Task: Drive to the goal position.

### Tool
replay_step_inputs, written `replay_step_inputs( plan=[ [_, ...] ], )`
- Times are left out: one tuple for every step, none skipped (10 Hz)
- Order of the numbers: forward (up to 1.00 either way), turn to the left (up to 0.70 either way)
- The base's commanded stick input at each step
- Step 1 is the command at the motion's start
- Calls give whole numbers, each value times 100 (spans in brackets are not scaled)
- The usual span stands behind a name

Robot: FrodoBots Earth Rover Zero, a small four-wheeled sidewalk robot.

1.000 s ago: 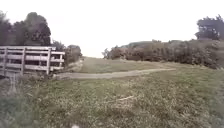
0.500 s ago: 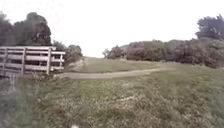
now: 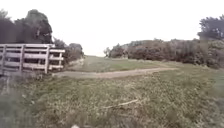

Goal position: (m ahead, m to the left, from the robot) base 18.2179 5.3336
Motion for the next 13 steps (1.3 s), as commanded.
replay_step_inputs(
  plan=[
    [70,0],
    [70,0],
    [70,0],
    [70,0],
    [70,0],
    [70,0],
    [70,0],
    [70,0],
    [70,0],
    [70,0],
    [70,0],
    [70,0],
    [70,0]
  ],
)
